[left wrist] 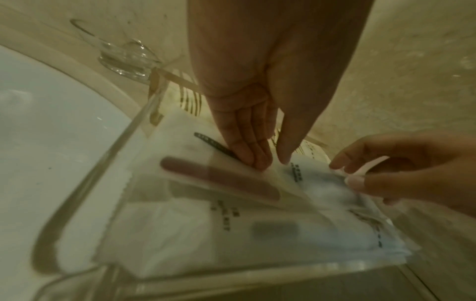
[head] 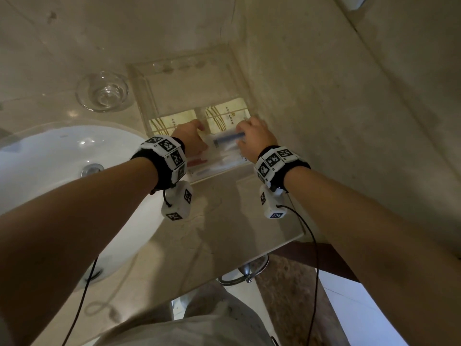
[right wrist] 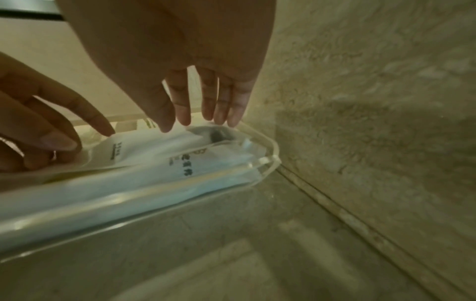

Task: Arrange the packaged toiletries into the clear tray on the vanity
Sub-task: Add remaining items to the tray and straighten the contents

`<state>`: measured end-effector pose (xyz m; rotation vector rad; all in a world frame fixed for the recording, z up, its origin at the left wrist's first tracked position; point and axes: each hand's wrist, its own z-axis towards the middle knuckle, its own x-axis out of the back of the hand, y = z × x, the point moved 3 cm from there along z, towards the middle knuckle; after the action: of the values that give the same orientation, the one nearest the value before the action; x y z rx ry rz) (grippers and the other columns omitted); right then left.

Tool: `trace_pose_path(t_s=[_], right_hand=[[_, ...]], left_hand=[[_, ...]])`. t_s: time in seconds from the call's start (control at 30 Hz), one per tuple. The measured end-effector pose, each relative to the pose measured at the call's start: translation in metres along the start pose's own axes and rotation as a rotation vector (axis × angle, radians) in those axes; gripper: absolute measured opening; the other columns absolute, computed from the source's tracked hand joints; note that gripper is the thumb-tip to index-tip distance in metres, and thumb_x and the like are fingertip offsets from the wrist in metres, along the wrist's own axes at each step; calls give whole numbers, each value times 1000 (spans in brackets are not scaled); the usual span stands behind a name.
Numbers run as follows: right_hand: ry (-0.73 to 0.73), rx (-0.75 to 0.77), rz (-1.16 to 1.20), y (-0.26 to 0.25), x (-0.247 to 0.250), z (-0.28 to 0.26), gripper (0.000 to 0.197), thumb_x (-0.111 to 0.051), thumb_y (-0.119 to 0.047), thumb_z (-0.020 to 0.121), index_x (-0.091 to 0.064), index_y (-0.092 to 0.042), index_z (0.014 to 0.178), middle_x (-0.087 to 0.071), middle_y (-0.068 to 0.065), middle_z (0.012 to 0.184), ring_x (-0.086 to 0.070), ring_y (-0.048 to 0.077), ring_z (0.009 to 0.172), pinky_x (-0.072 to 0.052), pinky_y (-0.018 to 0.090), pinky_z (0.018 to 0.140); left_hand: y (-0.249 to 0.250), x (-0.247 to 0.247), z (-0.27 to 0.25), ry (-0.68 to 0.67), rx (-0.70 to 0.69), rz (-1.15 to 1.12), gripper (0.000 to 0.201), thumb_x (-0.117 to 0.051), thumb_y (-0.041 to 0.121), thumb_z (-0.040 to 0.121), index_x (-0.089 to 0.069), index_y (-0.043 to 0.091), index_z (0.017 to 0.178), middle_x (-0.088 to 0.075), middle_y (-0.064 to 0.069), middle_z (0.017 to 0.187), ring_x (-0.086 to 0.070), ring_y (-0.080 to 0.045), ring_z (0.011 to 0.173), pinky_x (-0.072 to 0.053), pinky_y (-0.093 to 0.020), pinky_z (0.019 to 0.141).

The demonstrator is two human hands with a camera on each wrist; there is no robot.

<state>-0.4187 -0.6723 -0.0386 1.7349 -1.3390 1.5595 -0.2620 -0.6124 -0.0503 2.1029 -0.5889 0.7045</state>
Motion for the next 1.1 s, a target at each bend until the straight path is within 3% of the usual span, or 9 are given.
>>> trace_pose_path(t_s=[0.17,0.3,0.43,0.53,0.6,0.8,0.93,1.03,1.1], right_hand=[[-41,10,-17,8,0,0,36,-45,-7,90,-53,-12,125,-46,8,134,-41,26,126,-39,37,104],[57,45,-12,6,6,2,36,-47,-15,93,-52,-13,128,-47,6,137,-37,25,131,-35,38,109],[-46,120,-19,-5,3,7,47,-47,-22,95,-40,-20,141,-31,2,153,-24,22,142,-23,38,115],[-133,151,-61,-10,-7,11,50,-43,-22,97,-33,-24,146,-17,0,158,-13,21,146,-15,40,118],[-145,165,-87,-12,-12,13,51,-41,-19,97,-30,-25,147,-13,0,159,-12,23,147,-15,41,118],[-186,154,-175,-15,-15,15,58,-42,-17,97,-20,-27,149,-8,-1,160,-11,23,147,-12,45,117],[-107,156,-75,-19,-5,11,53,-52,-23,92,-36,-21,142,-22,2,156,-21,23,144,-18,42,116],[29,207,-70,-24,1,2,36,-57,-24,88,-51,-13,122,-43,6,136,-41,25,126,-36,39,105],[-1,218,-58,-27,-1,-2,24,-57,-20,88,-54,-9,109,-50,8,122,-47,26,114,-42,39,94]], left_hand=[[8,-3,1,-1,-10,-4,53,-53,10,88,-40,13,139,-55,-16,130,-54,-32,115,-42,-29,81],[13,-6,2,-24,-4,-46,52,-47,7,91,-36,9,142,-62,-14,117,-55,-28,100,-41,-25,79],[19,-7,8,-65,16,7,27,-47,8,90,-54,8,116,-61,-6,82,-55,-28,81,-45,-34,74],[20,-8,12,-102,14,1,4,-51,10,88,-52,9,91,-60,-8,76,-56,-29,74,-46,-37,65],[19,-8,14,-101,30,-42,5,-50,8,87,-50,12,85,-57,-3,68,-53,-25,66,-43,-34,62],[16,-6,16,-97,16,-100,18,-49,3,87,-52,14,102,-55,0,63,-54,-19,62,-51,-37,72],[10,3,12,1,-22,-152,32,-51,12,90,-52,9,122,-56,2,61,-50,-10,54,-43,-21,53],[0,12,6,-1,-31,-152,16,-59,17,88,-57,10,102,-58,2,60,-51,-10,52,-41,-19,50],[-7,17,0,-25,-34,-118,11,-64,20,86,-59,11,87,-59,3,56,-51,-10,50,-41,-18,49]])
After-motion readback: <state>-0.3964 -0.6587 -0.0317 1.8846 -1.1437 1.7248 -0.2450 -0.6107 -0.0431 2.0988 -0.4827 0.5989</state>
